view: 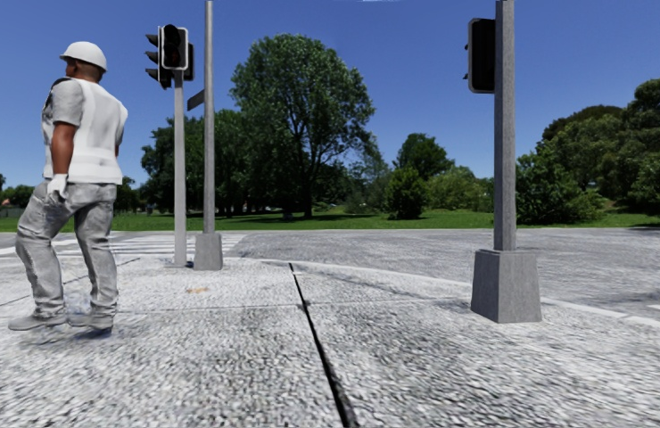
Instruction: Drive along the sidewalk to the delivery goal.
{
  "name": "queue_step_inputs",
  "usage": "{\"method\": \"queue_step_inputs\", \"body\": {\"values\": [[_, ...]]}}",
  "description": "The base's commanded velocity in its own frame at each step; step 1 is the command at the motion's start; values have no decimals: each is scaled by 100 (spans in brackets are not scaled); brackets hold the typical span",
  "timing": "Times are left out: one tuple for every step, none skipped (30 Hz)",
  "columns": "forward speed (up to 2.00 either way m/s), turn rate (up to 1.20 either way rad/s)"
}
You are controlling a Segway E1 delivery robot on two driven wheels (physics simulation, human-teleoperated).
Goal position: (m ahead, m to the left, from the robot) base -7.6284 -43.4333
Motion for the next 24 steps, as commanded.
{"method": "queue_step_inputs", "body": {"values": [[140,-61],[141,-62],[141,-62],[141,-63],[143,-63],[147,-63],[147,-63],[153,-63],[157,-63],[157,-63],[158,-65],[158,-79],[158,-92],[158,-92],[158,-96],[158,-101],[158,-101],[158,-101],[158,-102],[158,-102],[158,-102],[158,-102],[158,-102],[158,-102]]}}
